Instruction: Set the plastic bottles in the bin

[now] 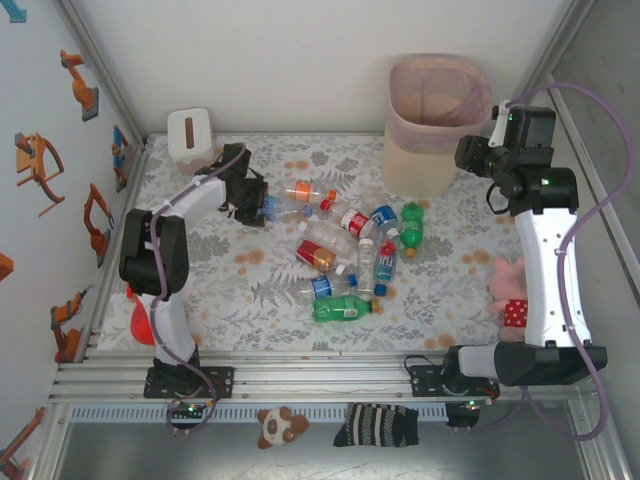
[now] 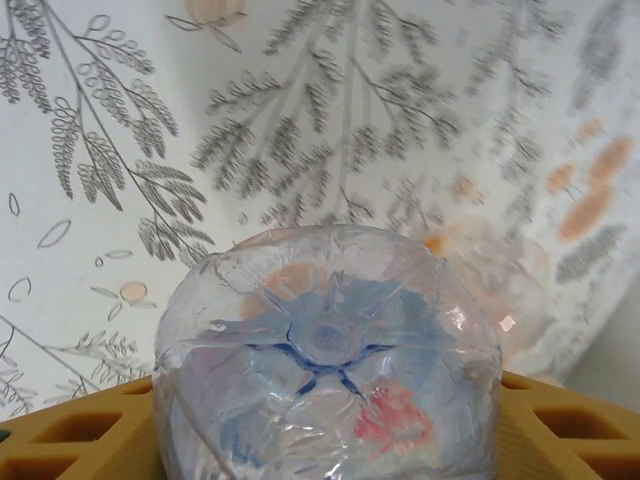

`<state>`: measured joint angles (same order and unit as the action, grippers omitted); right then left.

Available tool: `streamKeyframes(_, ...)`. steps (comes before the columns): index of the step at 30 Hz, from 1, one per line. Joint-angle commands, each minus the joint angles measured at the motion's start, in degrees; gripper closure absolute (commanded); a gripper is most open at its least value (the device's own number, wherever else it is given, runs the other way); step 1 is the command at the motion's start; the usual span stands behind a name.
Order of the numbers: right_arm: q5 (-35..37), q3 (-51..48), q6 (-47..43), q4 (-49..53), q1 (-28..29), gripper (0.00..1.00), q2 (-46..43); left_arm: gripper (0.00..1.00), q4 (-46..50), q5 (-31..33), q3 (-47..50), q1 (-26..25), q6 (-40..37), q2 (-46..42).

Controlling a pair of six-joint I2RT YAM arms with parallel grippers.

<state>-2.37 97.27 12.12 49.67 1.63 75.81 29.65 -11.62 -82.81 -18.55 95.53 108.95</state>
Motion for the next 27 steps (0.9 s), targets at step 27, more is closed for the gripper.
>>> streamKeyframes(27, -20.74, -6.44, -10.11, -21.13, 27.35, 0.39, 4.60, 0.42, -18.72, -4.00, 0.43, -7.16, -46.50, -25.77)
